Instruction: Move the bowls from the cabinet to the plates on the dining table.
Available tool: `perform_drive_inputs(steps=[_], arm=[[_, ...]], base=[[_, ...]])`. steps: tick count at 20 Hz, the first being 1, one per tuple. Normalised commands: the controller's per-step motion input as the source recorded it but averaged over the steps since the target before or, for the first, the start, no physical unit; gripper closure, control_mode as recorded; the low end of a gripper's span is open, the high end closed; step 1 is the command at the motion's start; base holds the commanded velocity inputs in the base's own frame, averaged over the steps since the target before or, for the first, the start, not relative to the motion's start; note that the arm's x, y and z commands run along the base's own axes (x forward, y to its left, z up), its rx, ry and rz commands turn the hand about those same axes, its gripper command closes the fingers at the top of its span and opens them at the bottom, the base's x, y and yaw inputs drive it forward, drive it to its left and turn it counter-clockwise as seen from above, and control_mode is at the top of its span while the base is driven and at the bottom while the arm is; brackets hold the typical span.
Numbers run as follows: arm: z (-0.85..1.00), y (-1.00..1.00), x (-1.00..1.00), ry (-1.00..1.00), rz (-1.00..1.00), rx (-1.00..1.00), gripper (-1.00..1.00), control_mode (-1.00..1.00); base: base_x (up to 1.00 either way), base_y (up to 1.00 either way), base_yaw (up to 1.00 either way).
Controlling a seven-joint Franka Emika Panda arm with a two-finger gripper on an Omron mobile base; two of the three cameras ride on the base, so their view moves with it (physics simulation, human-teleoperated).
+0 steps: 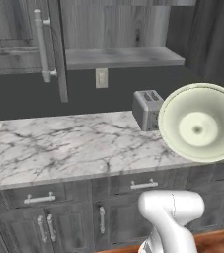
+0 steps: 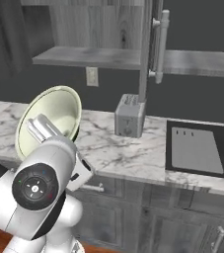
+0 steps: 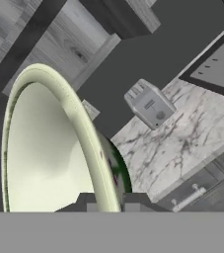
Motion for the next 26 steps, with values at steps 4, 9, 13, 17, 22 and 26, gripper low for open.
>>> perform_drive_inputs(steps=[4,9,13,17,22,26], arm=[[0.0,0.0,0.0,0.0,0.0,0.0,1.0,1.0],[0.0,0.0,0.0,0.0,0.0,0.0,1.0,1.0],[0.0,0.0,0.0,0.0,0.0,0.0,1.0,1.0],[0.0,0.0,0.0,0.0,0.0,0.0,1.0,1.0],[0.0,0.0,0.0,0.0,0.0,0.0,1.0,1.0],[0.0,0.0,0.0,0.0,0.0,0.0,1.0,1.0]], base=[[-0.58,0.0,0.0],[-0.09,0.0,0.0],[-0.02,-0.16,0.0],[0.0,-0.49,0.0],[-0.03,-0.2,0.0],[-0.1,-0.17,-0.14]])
